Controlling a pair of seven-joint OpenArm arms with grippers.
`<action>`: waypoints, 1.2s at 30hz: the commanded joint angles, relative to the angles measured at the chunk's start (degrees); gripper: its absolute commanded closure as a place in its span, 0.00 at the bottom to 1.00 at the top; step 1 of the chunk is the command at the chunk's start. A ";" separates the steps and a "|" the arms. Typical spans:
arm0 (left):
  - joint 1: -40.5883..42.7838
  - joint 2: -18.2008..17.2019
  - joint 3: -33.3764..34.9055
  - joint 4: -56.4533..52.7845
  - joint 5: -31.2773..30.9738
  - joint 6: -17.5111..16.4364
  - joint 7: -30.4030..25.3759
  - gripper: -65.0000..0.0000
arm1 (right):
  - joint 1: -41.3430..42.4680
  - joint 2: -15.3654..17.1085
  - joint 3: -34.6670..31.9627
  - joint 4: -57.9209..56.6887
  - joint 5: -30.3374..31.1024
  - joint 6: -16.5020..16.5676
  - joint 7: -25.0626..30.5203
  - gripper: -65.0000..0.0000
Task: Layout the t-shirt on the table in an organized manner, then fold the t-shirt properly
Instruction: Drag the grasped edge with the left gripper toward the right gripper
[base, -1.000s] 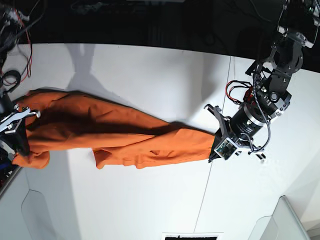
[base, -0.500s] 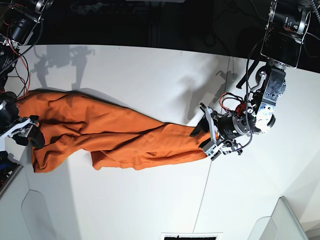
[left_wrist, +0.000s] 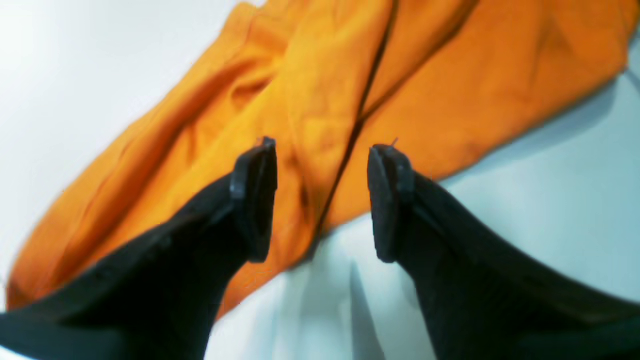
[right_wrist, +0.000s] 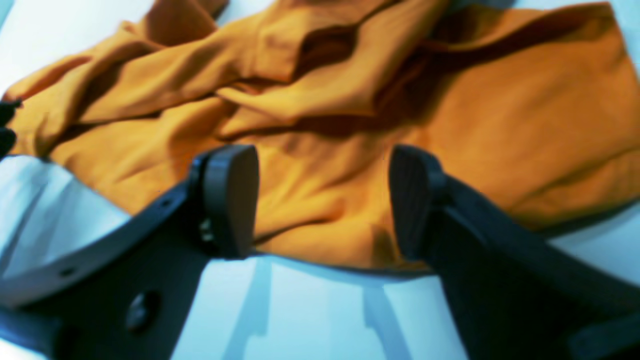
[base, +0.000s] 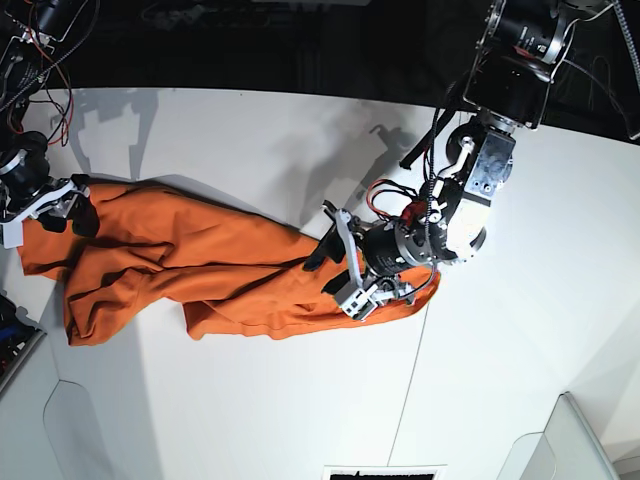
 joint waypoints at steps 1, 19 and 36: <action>-1.77 0.09 0.59 0.09 -0.17 -0.07 -0.87 0.51 | 0.66 0.09 0.31 1.05 -0.44 0.35 1.75 0.39; -3.34 -0.04 8.57 -4.24 1.64 2.43 -2.60 0.51 | -4.48 -0.90 5.84 -0.61 -6.95 -7.30 1.77 0.39; -3.56 4.20 8.55 -13.07 5.44 2.47 -7.69 0.44 | -1.01 -0.92 5.33 -13.53 -4.42 -5.09 6.36 0.39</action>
